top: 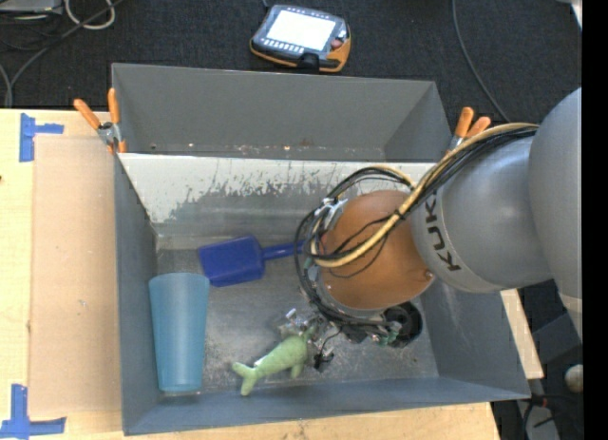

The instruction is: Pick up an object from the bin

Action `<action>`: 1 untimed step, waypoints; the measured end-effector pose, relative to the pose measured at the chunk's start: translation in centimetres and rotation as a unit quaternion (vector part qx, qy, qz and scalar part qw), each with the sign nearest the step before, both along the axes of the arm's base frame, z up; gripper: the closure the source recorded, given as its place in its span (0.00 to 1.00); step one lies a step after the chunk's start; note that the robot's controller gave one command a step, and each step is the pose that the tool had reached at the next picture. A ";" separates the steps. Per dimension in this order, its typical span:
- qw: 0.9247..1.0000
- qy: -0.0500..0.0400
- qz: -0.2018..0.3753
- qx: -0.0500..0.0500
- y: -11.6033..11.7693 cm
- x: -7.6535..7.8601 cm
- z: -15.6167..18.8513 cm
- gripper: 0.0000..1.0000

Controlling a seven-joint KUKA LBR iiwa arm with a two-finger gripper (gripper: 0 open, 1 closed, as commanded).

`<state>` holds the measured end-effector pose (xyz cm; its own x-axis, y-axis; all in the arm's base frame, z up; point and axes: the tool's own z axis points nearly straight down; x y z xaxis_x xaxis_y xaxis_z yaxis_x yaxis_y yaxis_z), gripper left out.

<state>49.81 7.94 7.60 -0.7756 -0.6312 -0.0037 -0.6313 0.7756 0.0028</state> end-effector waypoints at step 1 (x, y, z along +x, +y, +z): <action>1.000 0.001 -0.001 0.000 0.0 -0.1 1.0 1.00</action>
Offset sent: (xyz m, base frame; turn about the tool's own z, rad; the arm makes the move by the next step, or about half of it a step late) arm -0.0006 0.0003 0.0957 0.0013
